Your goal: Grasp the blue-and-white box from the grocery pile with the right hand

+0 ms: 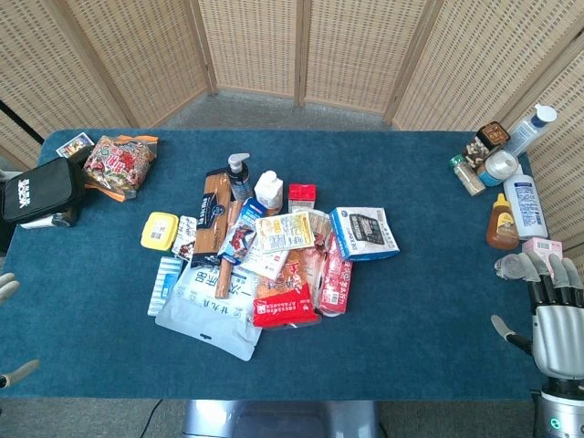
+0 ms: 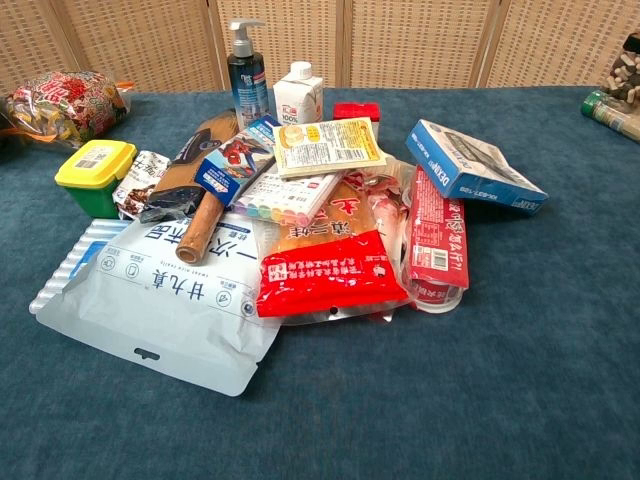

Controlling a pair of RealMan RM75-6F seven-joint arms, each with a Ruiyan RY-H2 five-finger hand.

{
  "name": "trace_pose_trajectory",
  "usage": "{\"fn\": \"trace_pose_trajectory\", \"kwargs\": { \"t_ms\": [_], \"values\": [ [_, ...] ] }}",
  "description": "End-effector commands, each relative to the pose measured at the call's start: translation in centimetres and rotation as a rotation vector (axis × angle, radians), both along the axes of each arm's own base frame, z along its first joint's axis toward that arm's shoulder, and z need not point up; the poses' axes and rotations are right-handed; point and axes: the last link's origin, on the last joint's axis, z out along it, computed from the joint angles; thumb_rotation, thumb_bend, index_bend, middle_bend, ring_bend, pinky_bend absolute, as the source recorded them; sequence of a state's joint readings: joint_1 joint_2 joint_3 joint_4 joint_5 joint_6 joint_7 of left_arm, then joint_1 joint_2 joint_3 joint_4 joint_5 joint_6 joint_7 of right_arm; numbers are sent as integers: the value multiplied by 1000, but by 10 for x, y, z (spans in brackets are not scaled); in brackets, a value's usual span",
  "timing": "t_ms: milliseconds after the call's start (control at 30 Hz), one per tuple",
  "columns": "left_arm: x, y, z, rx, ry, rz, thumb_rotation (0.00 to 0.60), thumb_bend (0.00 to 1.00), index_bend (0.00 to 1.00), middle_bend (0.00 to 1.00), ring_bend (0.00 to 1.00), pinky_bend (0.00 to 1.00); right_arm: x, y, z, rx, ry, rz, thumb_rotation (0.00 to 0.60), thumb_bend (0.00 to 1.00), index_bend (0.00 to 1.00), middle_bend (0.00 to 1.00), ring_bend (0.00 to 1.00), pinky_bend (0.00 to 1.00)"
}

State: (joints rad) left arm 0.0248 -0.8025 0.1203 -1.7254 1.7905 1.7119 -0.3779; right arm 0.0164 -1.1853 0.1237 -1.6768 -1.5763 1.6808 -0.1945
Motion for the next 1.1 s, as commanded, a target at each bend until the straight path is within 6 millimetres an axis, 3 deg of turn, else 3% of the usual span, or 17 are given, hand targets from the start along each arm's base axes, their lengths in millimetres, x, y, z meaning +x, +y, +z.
{"fn": "trace_pose_trajectory", "kwargs": {
  "t_ms": [33,233,567,1100],
  "values": [
    [0,0,0,-1,2,0,600,0,0,0,0,0,-1,0,-1,5,0,-3,600,0,0,0,0,0],
    [1,2,-3,-13,5,-5,600,0,0,0,0,0,-1,-1,-7,36,-26,-5,600,0,0,0,0,0],
    [2,1,-2,-6,-2,-5,600,0,0,0,0,0,13,-14,-50,155,-125,30,600,0,0,0,0,0],
    [2,3,-7,-19,9,2,600,0,0,0,0,0,37,-66,-113,234,-252,63,600,0,0,0,0,0]
  ]
}}
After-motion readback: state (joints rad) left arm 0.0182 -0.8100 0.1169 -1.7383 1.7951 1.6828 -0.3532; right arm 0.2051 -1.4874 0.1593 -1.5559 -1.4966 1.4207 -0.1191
